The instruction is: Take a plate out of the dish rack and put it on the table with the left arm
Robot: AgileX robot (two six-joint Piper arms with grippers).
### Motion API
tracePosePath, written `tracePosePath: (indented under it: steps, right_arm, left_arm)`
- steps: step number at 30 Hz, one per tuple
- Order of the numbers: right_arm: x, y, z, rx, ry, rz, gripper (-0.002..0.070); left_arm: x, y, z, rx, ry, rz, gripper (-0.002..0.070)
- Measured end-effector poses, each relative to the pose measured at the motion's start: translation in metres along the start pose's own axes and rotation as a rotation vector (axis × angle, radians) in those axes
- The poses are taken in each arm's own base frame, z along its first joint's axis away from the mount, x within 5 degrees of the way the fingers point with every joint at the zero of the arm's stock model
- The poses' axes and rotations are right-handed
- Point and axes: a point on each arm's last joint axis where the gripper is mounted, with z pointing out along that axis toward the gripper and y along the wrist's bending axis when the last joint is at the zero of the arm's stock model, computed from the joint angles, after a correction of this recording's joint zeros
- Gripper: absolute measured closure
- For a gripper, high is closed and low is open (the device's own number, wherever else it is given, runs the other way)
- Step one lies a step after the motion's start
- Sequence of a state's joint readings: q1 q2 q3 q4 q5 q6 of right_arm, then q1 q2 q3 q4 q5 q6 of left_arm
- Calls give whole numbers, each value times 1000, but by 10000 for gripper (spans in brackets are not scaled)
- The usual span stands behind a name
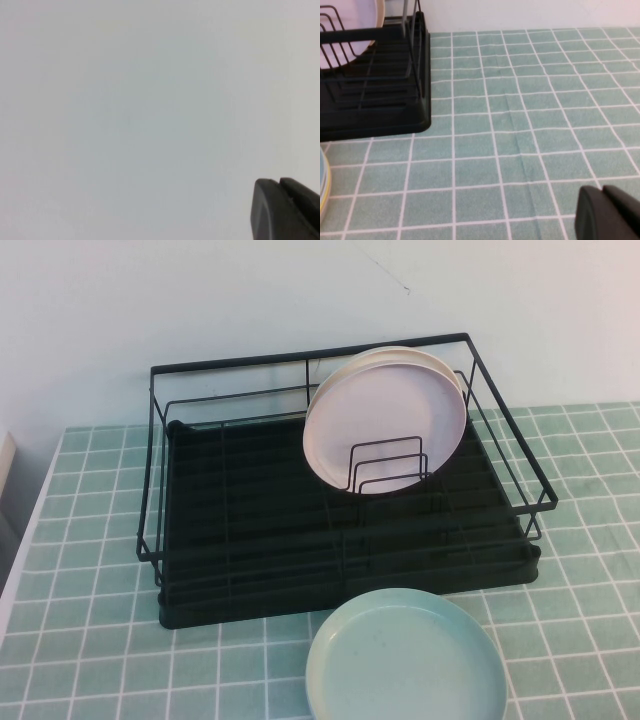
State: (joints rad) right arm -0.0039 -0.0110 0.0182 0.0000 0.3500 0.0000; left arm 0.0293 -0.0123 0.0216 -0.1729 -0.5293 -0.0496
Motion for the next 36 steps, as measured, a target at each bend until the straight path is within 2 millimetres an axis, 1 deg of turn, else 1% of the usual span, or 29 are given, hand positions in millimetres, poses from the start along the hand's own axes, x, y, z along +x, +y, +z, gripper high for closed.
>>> tracePosePath:
  steps: [3,6,17,19,22,25,27,30,33,36]
  right_arm:
    - [0,0,0,0,0,0,678]
    - [0,0,0,0,0,0,678]
    - [0,0,0,0,0,0,678]
    - [0,0,0,0,0,0,678]
    - [0,0,0,0,0,0,678]
    - [0,0,0,0,0,0,678]
    - [0,0,0,0,0,0,678]
    - [0,0,0,0,0,0,678]
    - [0,0,0,0,0,0,678]
    - [0,0,0,0,0,0,678]
  left_arm:
    - [-14,-1,-1,6,-152,-2,678]
    - [-21,-1,-3,10,-237,-3,678]
    - [-28,-1,-5,16,-312,-32,678]
    - [-32,-3,-6,39,-355,-49,678]
    - [-36,-9,-8,102,-407,-4,678]
    - [-39,-17,-5,162,-375,39,678]
    - [-54,-24,1,203,-350,55,678]
    - [-77,-31,10,211,-285,46,678]
    - [-96,-34,18,185,-205,13,678]
    - [-110,-36,33,127,-63,8,678]
